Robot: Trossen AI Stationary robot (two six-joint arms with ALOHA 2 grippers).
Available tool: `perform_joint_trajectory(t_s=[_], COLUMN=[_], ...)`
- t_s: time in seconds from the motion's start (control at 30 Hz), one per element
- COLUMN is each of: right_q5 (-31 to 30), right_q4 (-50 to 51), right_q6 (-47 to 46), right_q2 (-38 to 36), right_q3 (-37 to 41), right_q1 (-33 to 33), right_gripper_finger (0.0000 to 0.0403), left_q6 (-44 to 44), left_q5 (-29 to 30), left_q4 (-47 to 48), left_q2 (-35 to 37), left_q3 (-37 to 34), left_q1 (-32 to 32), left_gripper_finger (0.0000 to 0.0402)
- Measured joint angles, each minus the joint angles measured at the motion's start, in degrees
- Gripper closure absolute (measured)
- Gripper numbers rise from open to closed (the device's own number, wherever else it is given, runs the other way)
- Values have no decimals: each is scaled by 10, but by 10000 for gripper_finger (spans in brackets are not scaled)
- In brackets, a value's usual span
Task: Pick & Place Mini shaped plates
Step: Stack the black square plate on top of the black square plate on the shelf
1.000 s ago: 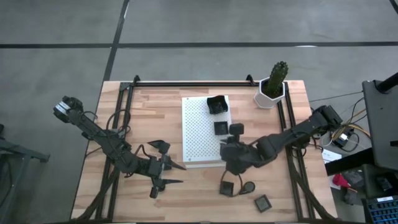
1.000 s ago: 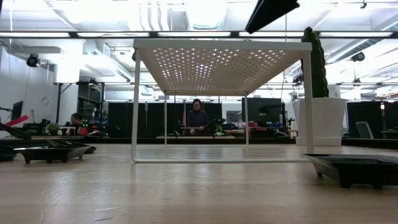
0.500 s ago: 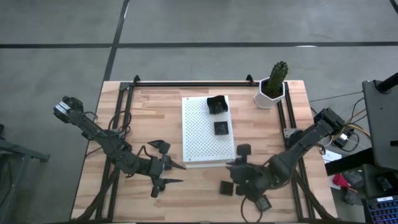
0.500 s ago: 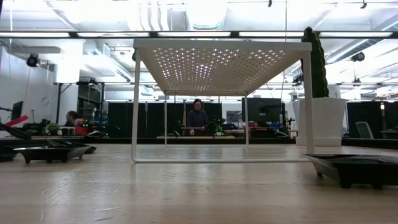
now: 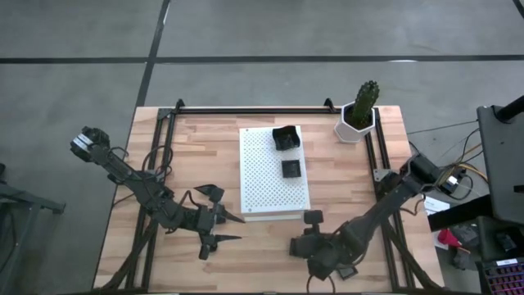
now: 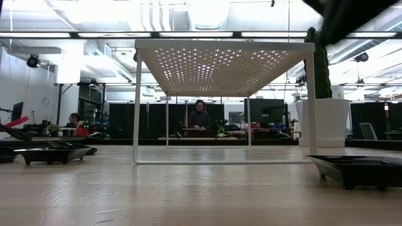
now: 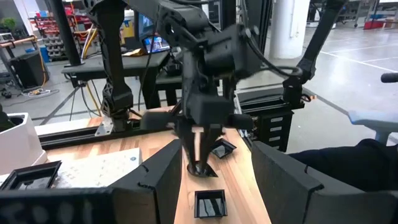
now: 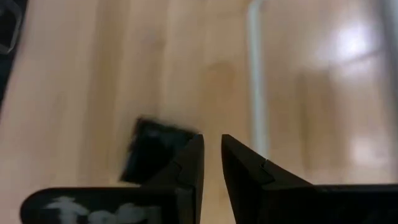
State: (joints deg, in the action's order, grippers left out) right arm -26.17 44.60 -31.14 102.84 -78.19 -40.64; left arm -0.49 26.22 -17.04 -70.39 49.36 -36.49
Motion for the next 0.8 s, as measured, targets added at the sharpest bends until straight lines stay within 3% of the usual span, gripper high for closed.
perform_joint_trajectory(t_s=[0.37,0.8], right_q5=[41,57], right_q4=[-52,-95], right_q6=[-51,-90], right_q2=[50,124], right_q3=[0,-3], right_q1=[-16,-36], right_gripper_finger=[348,292], left_q6=[0,3], left_q5=[0,0], left_q4=[-1,-5], left_q2=[0,0], left_q3=[0,0], left_q1=[0,0], left_gripper_finger=[213,213])
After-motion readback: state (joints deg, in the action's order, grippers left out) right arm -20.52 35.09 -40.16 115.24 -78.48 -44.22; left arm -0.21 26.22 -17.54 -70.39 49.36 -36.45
